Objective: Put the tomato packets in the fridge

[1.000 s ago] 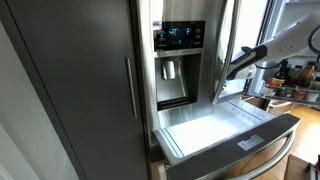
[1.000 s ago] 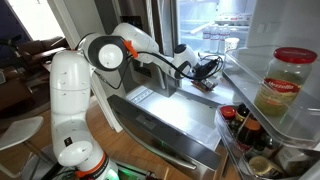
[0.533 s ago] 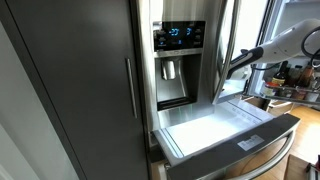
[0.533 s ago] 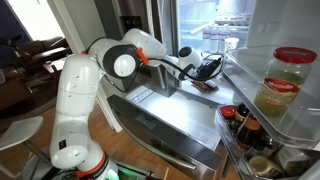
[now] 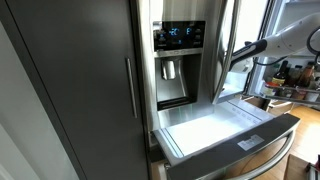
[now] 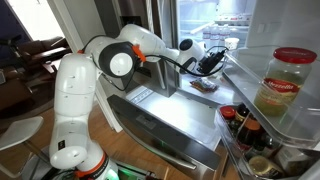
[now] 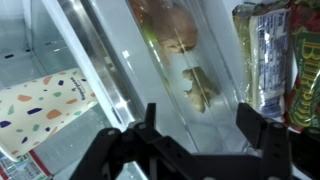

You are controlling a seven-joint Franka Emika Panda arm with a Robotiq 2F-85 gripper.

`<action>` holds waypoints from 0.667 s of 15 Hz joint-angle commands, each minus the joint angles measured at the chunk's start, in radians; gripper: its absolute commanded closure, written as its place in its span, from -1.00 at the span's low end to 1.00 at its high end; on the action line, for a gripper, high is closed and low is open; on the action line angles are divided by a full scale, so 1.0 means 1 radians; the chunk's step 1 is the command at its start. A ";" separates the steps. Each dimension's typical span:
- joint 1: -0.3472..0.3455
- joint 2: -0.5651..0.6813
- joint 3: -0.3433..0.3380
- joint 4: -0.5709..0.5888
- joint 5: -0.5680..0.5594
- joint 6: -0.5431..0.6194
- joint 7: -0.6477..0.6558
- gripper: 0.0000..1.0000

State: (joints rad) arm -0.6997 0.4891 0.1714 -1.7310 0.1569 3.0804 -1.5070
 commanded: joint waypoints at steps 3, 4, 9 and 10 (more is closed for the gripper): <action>0.219 -0.103 -0.299 -0.070 -0.034 -0.027 0.356 -1.00; 0.266 -0.112 -0.370 -0.073 -0.060 -0.041 0.434 -1.00; 0.506 -0.113 -0.671 -0.036 -0.156 -0.234 0.792 -1.00; 0.532 -0.113 -0.694 -0.030 -0.161 -0.279 0.851 -1.00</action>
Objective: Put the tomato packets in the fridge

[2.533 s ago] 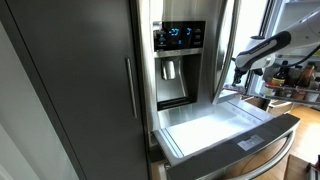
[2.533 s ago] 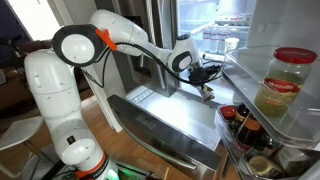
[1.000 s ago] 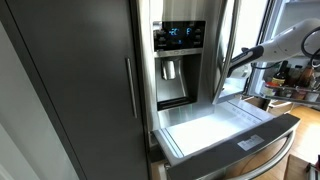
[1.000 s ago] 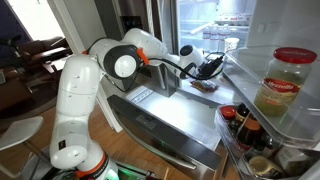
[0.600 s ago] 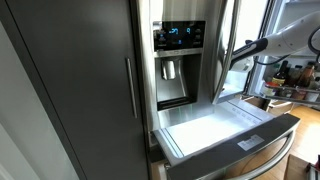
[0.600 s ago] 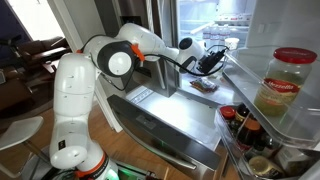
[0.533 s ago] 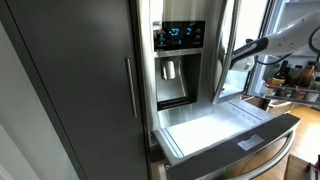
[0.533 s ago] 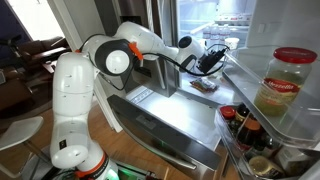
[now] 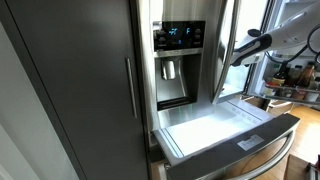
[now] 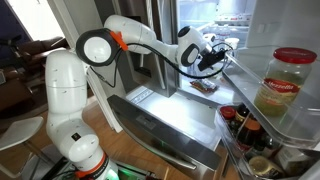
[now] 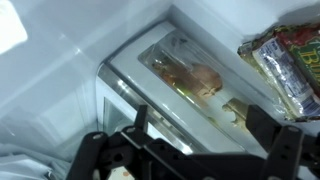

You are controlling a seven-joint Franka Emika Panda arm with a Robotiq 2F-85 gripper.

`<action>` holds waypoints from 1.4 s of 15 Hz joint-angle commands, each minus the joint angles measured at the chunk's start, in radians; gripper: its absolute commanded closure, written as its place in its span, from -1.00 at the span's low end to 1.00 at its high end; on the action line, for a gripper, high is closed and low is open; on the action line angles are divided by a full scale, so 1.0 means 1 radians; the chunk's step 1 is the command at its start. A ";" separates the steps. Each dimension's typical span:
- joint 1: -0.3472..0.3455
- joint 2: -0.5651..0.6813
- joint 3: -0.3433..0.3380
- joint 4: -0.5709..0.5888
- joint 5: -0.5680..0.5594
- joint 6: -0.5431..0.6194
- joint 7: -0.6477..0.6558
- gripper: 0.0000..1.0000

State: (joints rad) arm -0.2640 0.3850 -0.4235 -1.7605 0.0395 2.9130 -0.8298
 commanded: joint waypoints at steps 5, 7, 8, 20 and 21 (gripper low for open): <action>0.029 -0.044 0.024 0.044 -0.143 -0.379 0.473 -1.00; -0.005 -0.032 0.065 0.050 -0.149 -0.349 0.458 -1.00; -0.006 -0.037 0.074 0.056 -0.143 -0.381 0.486 -1.00; -0.028 -0.203 0.121 0.018 -0.143 -0.510 0.554 -1.00; -0.025 -0.228 0.109 0.011 -0.171 -0.549 0.578 -1.00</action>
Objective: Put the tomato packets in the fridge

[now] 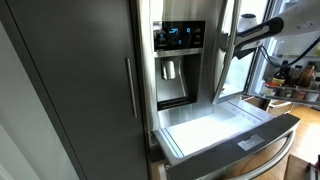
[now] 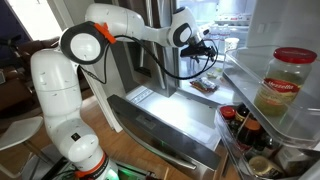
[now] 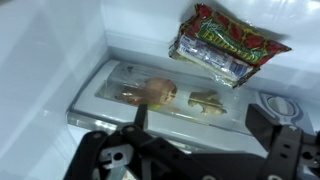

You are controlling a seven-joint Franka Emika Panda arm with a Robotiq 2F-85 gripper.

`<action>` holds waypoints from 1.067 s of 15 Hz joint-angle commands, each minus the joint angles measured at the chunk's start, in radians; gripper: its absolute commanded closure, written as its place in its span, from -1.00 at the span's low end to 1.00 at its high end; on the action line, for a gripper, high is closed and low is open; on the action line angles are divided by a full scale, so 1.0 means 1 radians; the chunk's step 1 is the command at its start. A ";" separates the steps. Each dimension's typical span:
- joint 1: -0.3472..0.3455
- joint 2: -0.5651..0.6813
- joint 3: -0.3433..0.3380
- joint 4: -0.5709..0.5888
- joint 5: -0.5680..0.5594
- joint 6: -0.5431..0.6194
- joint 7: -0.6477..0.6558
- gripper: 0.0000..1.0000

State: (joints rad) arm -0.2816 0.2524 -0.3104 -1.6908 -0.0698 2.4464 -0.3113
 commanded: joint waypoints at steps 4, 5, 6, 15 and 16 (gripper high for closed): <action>-0.009 -0.170 -0.009 -0.063 -0.103 -0.287 0.127 -1.00; -0.007 -0.190 -0.005 -0.067 -0.101 -0.324 0.137 -1.00; -0.003 -0.222 -0.002 -0.088 -0.106 -0.339 0.148 -1.00; -0.015 -0.587 0.022 -0.393 -0.181 -0.207 0.178 -1.00; -0.023 -0.623 0.024 -0.417 -0.195 -0.207 0.188 -1.00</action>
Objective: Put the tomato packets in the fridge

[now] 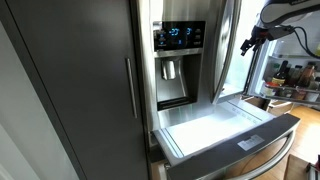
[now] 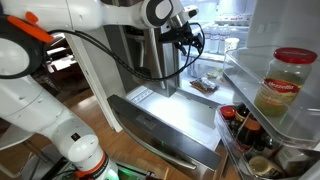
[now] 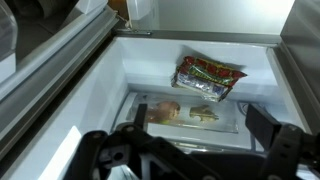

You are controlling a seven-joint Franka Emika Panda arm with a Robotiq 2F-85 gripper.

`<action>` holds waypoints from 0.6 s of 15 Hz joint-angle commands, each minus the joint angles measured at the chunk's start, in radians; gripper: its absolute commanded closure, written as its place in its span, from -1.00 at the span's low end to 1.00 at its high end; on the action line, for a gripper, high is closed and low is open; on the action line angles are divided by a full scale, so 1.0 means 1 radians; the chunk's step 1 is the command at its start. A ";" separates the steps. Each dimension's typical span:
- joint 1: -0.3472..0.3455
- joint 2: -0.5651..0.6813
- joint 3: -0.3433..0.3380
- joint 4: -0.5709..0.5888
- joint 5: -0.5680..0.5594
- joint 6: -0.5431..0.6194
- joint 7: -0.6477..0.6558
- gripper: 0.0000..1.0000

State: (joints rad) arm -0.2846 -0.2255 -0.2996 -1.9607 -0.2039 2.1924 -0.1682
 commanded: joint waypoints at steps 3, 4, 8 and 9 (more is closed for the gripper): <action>-0.050 -0.223 0.028 -0.195 -0.104 0.014 0.107 -1.00; -0.061 -0.241 0.033 -0.205 -0.115 0.000 0.131 -1.00; -0.105 -0.267 0.056 -0.219 -0.144 -0.050 0.246 -1.00; -0.110 -0.269 0.061 -0.222 -0.145 -0.058 0.265 -1.00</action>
State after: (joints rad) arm -0.3674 -0.4687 -0.2606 -2.1507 -0.3213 2.1641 0.0205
